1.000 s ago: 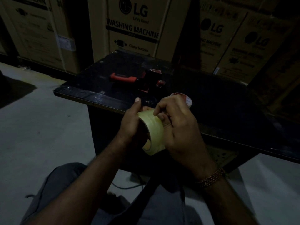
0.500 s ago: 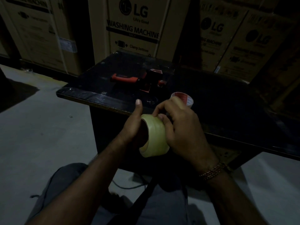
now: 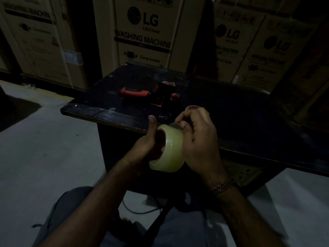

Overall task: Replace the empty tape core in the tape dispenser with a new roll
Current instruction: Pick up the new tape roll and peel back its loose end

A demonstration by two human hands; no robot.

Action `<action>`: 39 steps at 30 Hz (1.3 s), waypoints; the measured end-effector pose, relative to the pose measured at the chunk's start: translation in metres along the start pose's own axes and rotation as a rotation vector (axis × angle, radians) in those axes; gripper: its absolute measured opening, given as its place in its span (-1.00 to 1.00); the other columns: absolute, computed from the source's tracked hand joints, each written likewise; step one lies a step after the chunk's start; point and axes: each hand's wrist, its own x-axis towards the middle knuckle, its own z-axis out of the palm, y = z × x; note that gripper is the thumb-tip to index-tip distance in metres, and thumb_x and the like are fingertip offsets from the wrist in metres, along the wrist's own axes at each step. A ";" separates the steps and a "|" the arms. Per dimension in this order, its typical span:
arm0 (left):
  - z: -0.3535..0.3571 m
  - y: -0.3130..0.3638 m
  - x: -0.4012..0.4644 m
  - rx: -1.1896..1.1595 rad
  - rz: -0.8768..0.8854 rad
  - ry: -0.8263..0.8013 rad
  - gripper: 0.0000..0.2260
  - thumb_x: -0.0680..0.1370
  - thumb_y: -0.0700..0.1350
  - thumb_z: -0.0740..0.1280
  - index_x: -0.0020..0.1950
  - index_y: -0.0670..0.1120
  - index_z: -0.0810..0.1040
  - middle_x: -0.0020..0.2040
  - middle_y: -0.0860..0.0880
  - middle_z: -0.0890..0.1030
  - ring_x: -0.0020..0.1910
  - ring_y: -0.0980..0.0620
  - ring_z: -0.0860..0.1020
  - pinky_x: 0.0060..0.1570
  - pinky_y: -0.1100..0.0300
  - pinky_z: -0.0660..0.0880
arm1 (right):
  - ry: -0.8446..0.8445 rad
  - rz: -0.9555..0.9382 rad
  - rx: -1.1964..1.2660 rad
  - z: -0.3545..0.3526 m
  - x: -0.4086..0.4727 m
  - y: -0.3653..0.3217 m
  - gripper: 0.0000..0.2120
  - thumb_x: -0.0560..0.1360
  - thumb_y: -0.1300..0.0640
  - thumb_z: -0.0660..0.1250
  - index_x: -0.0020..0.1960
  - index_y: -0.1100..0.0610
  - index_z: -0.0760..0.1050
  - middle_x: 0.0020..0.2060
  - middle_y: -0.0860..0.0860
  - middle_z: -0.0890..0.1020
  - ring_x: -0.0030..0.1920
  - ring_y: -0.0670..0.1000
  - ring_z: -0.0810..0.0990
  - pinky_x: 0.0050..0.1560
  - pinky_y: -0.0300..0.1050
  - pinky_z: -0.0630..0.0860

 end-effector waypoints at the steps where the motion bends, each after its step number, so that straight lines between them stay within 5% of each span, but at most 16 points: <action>1: 0.001 -0.003 0.002 0.004 -0.010 0.024 -0.19 0.66 0.39 -0.06 0.52 -0.24 0.47 0.45 -0.36 0.53 0.24 -0.36 0.62 0.20 -0.16 0.59 | 0.033 -0.013 0.012 0.001 -0.001 0.001 -0.83 0.64 0.36 0.27 0.02 0.15 0.57 0.01 -0.10 0.51 0.06 -0.16 0.56 0.05 -0.34 0.56; 3: 0.001 -0.010 0.007 -0.011 -0.028 0.066 -0.24 0.63 0.44 -0.06 0.51 -0.07 0.50 0.42 -0.24 0.58 -0.05 -0.03 0.62 -0.17 0.09 0.55 | 0.102 -0.061 -0.011 0.003 0.000 0.005 -0.84 0.64 0.37 0.26 0.02 0.19 0.57 0.04 -0.02 0.54 0.04 -0.09 0.59 0.03 -0.12 0.63; 5: 0.003 -0.013 0.006 -0.067 -0.034 0.071 -0.28 0.61 0.47 -0.05 0.41 0.00 0.56 0.28 -0.17 0.66 -0.07 0.01 0.58 -0.18 0.11 0.52 | 0.126 -0.096 -0.028 0.004 0.001 0.009 -0.85 0.64 0.36 0.27 0.03 0.19 0.58 0.05 0.02 0.56 0.04 -0.05 0.59 0.00 -0.02 0.63; 8: 0.002 -0.012 0.008 -0.090 -0.020 0.183 -0.42 0.63 0.44 -0.03 -0.12 0.02 0.52 -0.37 0.05 0.67 -0.21 0.06 0.51 -0.22 0.14 0.44 | 0.219 -0.128 -0.038 0.004 0.002 0.009 -0.85 0.65 0.34 0.23 0.04 0.23 0.58 0.06 0.07 0.56 0.00 -0.01 0.60 -0.04 -0.09 0.63; 9: 0.001 -0.011 0.008 -0.099 -0.019 0.191 -0.42 0.63 0.43 -0.03 -0.14 0.01 0.50 -0.43 0.06 0.63 -0.23 0.07 0.51 -0.23 0.14 0.44 | 0.286 -0.127 -0.038 0.003 0.003 0.009 -0.84 0.65 0.35 0.21 0.04 0.26 0.57 0.06 0.10 0.55 -0.01 -0.03 0.60 -0.05 -0.17 0.61; 13: 0.002 -0.020 0.007 -0.232 -0.033 0.132 -0.25 0.58 0.50 0.00 0.43 -0.01 0.55 -0.11 -0.01 0.64 -0.08 -0.01 0.65 -0.03 0.02 0.63 | 0.397 -0.100 -0.051 -0.001 0.017 0.007 -0.87 0.66 0.39 0.25 0.05 0.29 0.57 0.05 0.09 0.55 -0.05 -0.13 0.54 -0.04 -0.37 0.48; 20: 0.002 -0.025 0.008 -0.251 0.007 0.116 -0.45 0.59 0.47 0.00 -0.11 0.12 0.58 -0.40 0.08 0.72 -0.09 0.03 0.67 -0.21 0.12 0.53 | 0.023 0.065 0.186 -0.014 0.021 0.017 -0.87 0.71 0.10 0.17 0.24 0.08 0.38 0.15 0.01 0.60 0.09 0.00 0.66 0.10 0.05 0.67; 24: -0.004 -0.025 0.008 -0.197 0.091 0.091 -0.42 0.58 0.47 0.01 -0.01 0.11 0.65 -0.28 0.11 0.77 -0.01 0.04 0.72 0.00 0.06 0.61 | -0.071 0.106 0.226 -0.023 0.018 0.027 -0.76 0.67 -0.03 0.28 0.24 -0.01 0.29 0.16 0.02 0.62 0.16 -0.05 0.67 0.13 -0.02 0.67; 28: -0.003 -0.019 0.008 -0.150 0.196 0.113 -0.39 0.59 0.44 0.03 0.14 0.04 0.67 -0.18 0.05 0.80 -0.20 0.08 0.79 -0.22 0.21 0.65 | 0.002 0.206 0.362 -0.020 0.015 0.033 -0.60 0.47 -0.33 0.45 0.10 -0.23 0.31 0.11 0.03 0.64 0.10 0.09 0.73 0.04 0.22 0.73; 32: -0.001 -0.015 0.002 -0.149 0.270 0.144 -0.40 0.63 0.38 0.10 0.13 -0.05 0.70 -0.04 -0.10 0.80 -0.08 -0.10 0.80 -0.04 0.01 0.71 | 0.164 0.321 0.466 -0.013 0.013 0.035 -0.63 0.49 -0.13 0.54 -0.06 0.02 0.38 -0.25 -0.02 0.59 -0.25 0.15 0.65 -0.17 0.19 0.71; 35: -0.001 -0.014 0.002 -0.117 0.337 0.166 -0.43 0.63 0.36 0.09 0.04 -0.03 0.71 -0.08 -0.08 0.81 -0.08 -0.07 0.79 -0.04 0.03 0.70 | 0.245 0.470 0.609 -0.008 0.013 0.041 -0.64 0.58 -0.09 0.46 -0.17 0.15 0.47 -0.26 0.18 0.62 -0.20 0.19 0.64 -0.18 -0.12 0.64; 39: -0.002 -0.010 0.002 -0.119 0.380 0.149 -0.41 0.55 0.39 0.09 0.06 -0.02 0.71 -0.05 -0.06 0.81 -0.05 -0.01 0.79 -0.04 0.04 0.70 | 0.268 0.542 0.667 -0.007 0.009 0.050 -0.81 0.65 0.21 0.38 -0.12 0.21 0.50 -0.27 0.13 0.63 -0.18 0.17 0.64 -0.18 0.01 0.66</action>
